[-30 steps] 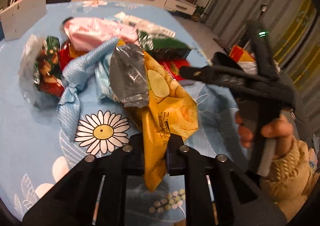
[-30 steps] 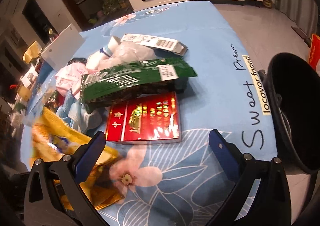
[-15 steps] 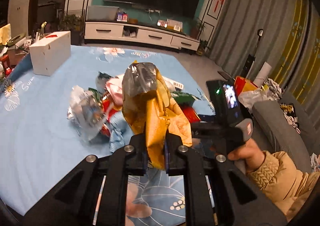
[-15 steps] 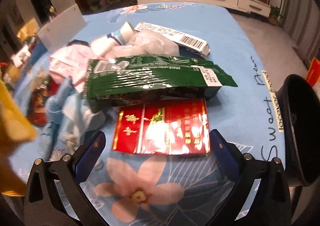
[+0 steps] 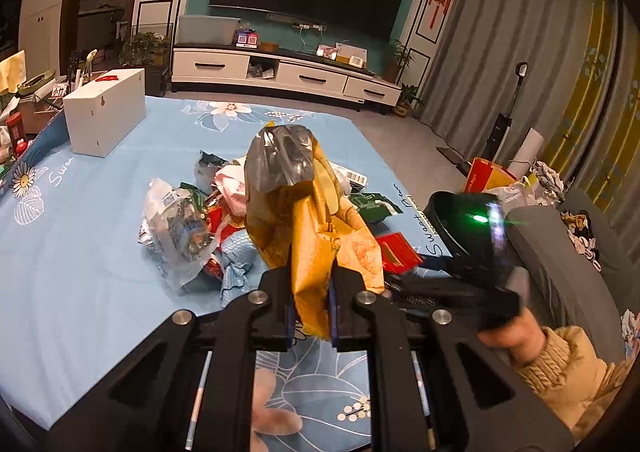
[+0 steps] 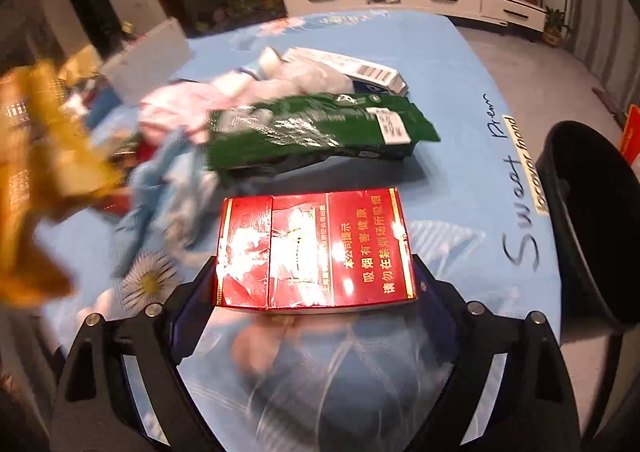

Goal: Collect trash
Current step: 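Carry both items over the black bin and open both tools to drop them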

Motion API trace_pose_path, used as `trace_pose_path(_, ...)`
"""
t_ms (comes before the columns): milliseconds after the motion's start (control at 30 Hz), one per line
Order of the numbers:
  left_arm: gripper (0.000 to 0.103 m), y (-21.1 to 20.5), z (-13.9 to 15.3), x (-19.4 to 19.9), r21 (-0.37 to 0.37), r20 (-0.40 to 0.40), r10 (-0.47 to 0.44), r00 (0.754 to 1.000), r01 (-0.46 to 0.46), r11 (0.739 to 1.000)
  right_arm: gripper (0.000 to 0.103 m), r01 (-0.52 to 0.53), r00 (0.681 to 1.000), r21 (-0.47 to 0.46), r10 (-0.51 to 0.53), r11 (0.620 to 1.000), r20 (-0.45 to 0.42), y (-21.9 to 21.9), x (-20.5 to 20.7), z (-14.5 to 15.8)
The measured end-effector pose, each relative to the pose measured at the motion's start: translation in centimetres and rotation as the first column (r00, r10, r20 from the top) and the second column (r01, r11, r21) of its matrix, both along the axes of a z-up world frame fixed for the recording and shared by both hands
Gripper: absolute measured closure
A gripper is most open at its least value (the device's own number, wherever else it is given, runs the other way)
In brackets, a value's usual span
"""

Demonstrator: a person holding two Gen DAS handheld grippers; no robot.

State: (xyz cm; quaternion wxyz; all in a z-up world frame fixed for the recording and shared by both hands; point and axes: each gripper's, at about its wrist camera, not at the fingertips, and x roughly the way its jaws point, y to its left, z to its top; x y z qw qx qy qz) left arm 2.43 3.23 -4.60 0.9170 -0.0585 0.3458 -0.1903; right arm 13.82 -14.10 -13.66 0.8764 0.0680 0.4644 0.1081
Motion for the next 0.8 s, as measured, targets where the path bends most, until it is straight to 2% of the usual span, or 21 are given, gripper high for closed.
trace_pose_path(100, 0.09, -1.1, 0.1, 0.2, 0.008, 0.001, -0.021, 1.0, 0.021, 1.0, 0.015, 0.018, 0.999, 0.049, -0.019, 0.999, 0.038, -1.7, -2.4, 1.6)
trace_pose_path(300, 0.09, -5.6, 0.6, 1.5, 0.048, 0.018, -0.117, 0.993, 0.116, 0.992, 0.014, 0.167, 0.978, 0.123, -0.18, 0.978, 0.105, -8.1, -4.8, 4.1)
trace_pose_path(433, 0.09, -10.1, 0.8, 2.8, 0.08, 0.012, -0.193, 0.981, 0.191, 0.978, 0.014, 0.297, 0.938, 0.152, -0.318, 0.942, 0.135, -13.2, -5.5, 4.5)
trace_pose_path(600, 0.09, -16.0, 1.3, 4.7, 0.105, 0.019, -0.282, 0.959, 0.279, 0.955, 0.014, 0.432, 0.88, 0.18, -0.456, 0.884, 0.129, -18.6, -6.6, 3.8)
trace_pose_path(800, 0.09, -23.7, 0.2, 7.3, 0.116, -0.024, -0.396, 0.918, 0.396, 0.911, 0.014, 0.502, 0.833, 0.231, -0.538, 0.833, 0.13, -22.3, -7.0, 2.8)
